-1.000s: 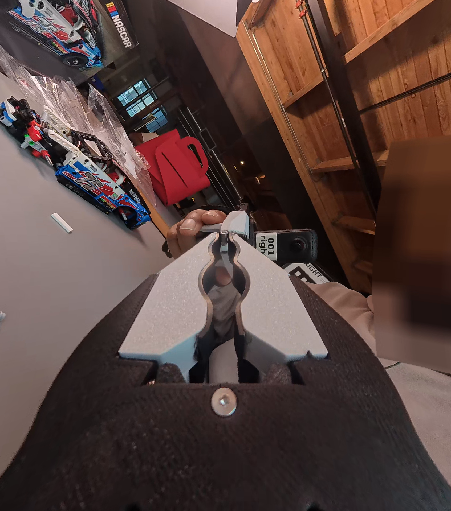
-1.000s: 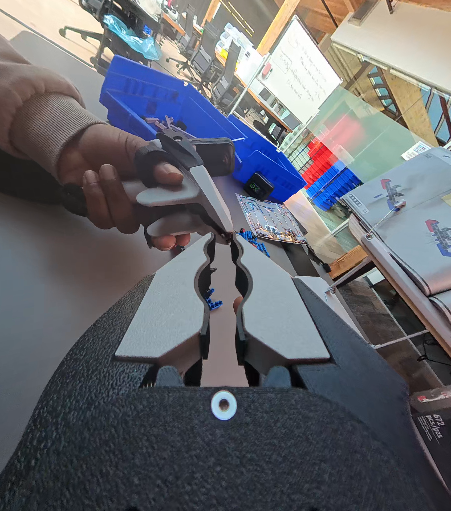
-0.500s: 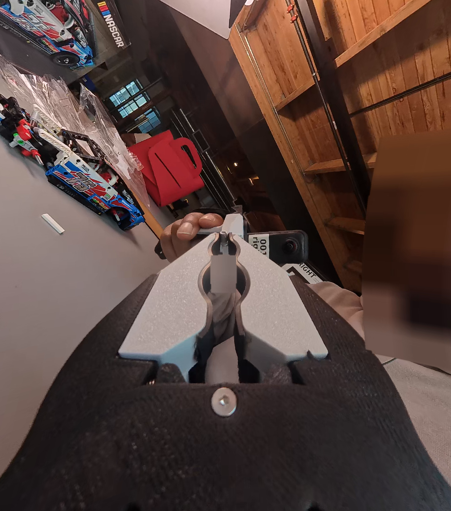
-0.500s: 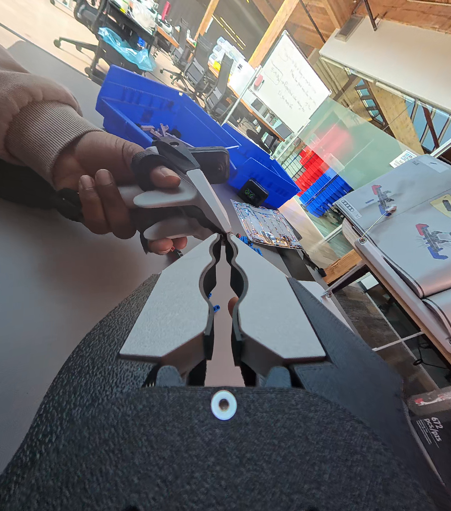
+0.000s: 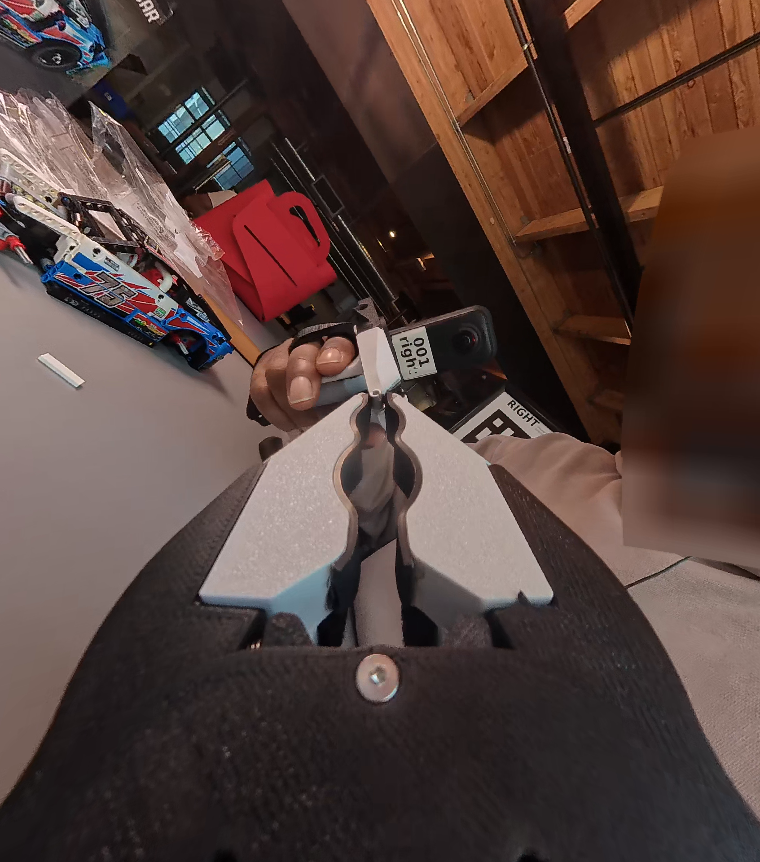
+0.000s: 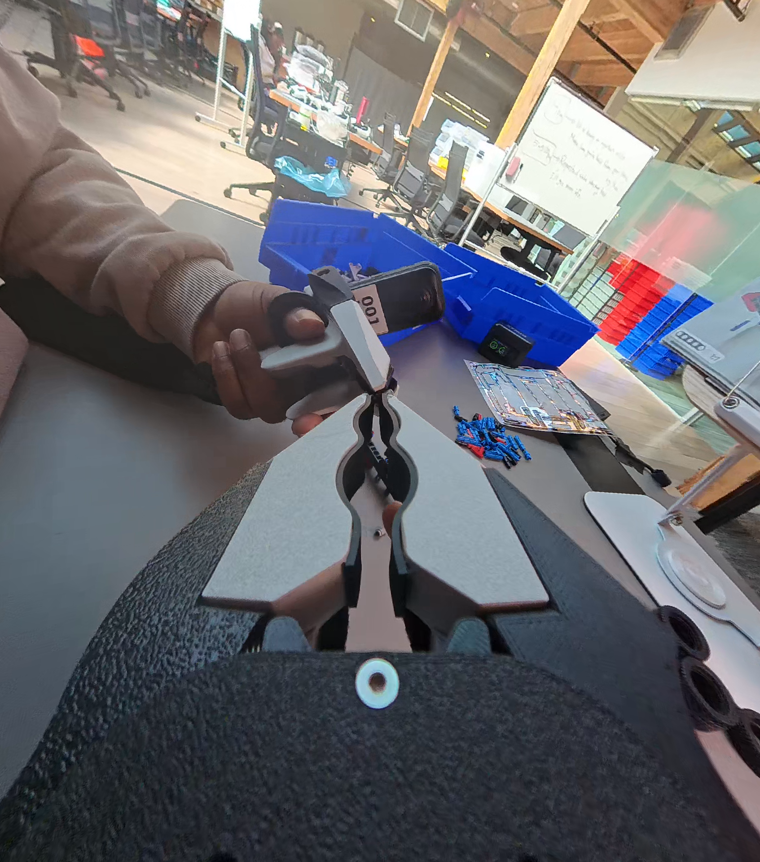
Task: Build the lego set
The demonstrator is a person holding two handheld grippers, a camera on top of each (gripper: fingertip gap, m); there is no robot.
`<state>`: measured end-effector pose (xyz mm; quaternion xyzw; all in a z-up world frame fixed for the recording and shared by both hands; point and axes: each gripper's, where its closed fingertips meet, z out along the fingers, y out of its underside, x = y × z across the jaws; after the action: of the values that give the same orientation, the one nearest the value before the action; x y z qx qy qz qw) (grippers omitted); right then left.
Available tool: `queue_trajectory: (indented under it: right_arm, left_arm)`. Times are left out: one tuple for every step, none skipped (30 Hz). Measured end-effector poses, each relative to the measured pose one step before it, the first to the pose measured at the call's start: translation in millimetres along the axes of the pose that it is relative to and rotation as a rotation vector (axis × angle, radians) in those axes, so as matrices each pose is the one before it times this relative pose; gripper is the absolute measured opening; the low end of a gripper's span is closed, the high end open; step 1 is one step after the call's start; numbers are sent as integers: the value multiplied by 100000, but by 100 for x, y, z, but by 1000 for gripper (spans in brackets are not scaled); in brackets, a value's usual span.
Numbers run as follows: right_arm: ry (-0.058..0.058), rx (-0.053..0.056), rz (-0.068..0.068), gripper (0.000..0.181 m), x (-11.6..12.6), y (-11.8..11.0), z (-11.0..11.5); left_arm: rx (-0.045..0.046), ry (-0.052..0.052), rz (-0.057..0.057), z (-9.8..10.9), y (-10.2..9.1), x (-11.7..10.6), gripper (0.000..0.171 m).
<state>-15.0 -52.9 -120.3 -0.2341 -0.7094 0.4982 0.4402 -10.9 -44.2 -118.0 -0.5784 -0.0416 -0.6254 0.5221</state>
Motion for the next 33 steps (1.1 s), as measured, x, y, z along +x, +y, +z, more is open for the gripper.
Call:
queue_trajectory:
  right_arm:
    - [-1678, 343, 1579, 0, -114, 18, -88]
    - [-1876, 175, 1547, 0, -142, 45, -81]
    - [-2016, -189, 1631, 0, -142, 109, -82]
    - [-2119, -352, 1514, 0, -157, 144, -82]
    - [-2276, -475, 1504, 0, -181, 188, -98]
    - [-2300, -560, 1540, 0, -195, 191, -89]
    - [-2072, -511, 1310, 0, -183, 180, -86]
    - [-2322, -663, 1188, 0, -235, 196, -68]
    - [-2165, -975, 1254, 0, -195, 228, -72]
    - [-1498, -1026, 917, 0, -130, 237, -56]
    - [-893, -761, 410, 0, -82, 203, -37]
    - [-611, -790, 173, 0, -74, 192, -22]
    - [-487, -591, 48, 0, -57, 142, -12]
    - [-1260, -322, 491, 0, -166, 104, -9]
    - [-1630, -193, 784, 0, -243, 37, 16]
    - [155, -666, -49, 0, -29, 59, 77]
    - [1289, -373, -1073, 0, 96, 4, 58]
    - [1741, 90, -1259, 0, 187, -86, 29]
    - [799, 724, -727, 0, 55, -185, -17]
    - [1091, 1239, -278, 0, 124, -268, -50]
    - [1978, 1427, -502, 0, 266, -290, -66]
    - [2513, 1134, -908, 0, 320, -234, -42]
    - [2495, 557, -1207, 3, 275, -179, 38]
    - [2285, 234, -1308, 7, 183, -144, 107]
    - [2010, 270, -1439, 10, 98, -166, 148]
    - [2455, 428, -1491, 10, 126, -211, 180]
    - [2591, 382, -1561, 10, 137, -218, 201]
    - [2565, 222, -1707, 10, 137, -214, 186]
    - [2174, 543, -1708, 10, 84, -256, 152]
    - [2949, 33, -1483, 10, 260, -188, 117]
    - [2033, -80, -1859, 10, 139, -148, 77]
    - [1172, 37, -1827, 10, 27, -127, 49]
    - [654, -625, -1602, 11, -45, -16, 69]
  left_arm:
    - [-958, -193, 755, 53, 146, 8, 4]
    - [-1215, -538, 1013, 41, 180, -35, 4]
    - [-1393, -1053, 1702, 43, 199, -71, 4]
    - [-1745, -1460, 2366, 57, 242, -96, 4]
    - [-2114, -1655, 2787, 53, 275, -99, 4]
    - [-2177, -1636, 2857, 59, 265, -95, 4]
    - [-2245, -1425, 2720, 68, 286, -50, 5]
    - [-2321, -1401, 2502, 67, 314, -73, 5]
    - [-2020, -1539, 2263, 69, 272, -113, 4]
    - [-1476, -1394, 1752, 61, 198, -107, 4]
    - [-1353, -990, 1243, 42, 182, -91, 4]
    - [-1294, -732, 1028, 34, 179, -73, 4]
    - [-847, -1279, 1038, -9, 102, -169, 3]
    - [-836, -2239, 1340, -47, 101, -315, 4]
    - [-868, -810, 1257, -42, 109, -122, 3]
    - [-477, 282, 246, -39, 48, 47, 3]
    - [980, 818, -426, -79, -165, 87, 3]
    - [1801, 979, -1542, -83, -296, 66, 3]
    - [2220, 543, -1744, -124, -354, -26, 3]
    - [2256, 414, -1688, -182, -351, -76, 3]
    - [2295, 1135, -1920, -193, -354, 1, 3]
    - [2838, 2357, -2527, -192, -445, 169, 3]
    - [3394, 2803, -3032, -187, -521, 233, 3]
    - [3338, 2911, -3182, -154, -504, 234, 3]
    - [2825, 2759, -3114, -123, -400, 231, 3]
    - [2241, 2200, -2907, -78, -278, 144, 3]
    - [1821, 1981, -2538, -33, -191, 117, 3]
    - [1550, 1958, -2234, -2, -130, 133, 3]
    - [1137, 1729, -1906, 35, -71, 115, 3]
    - [441, 1327, -1424, 67, 28, 90, 3]
    - [-261, 608, -844, 84, 134, 9, 3]
    - [-323, 390, -381, 86, 136, 17, 3]
    - [82, 527, -423, 78, 71, 39, 3]
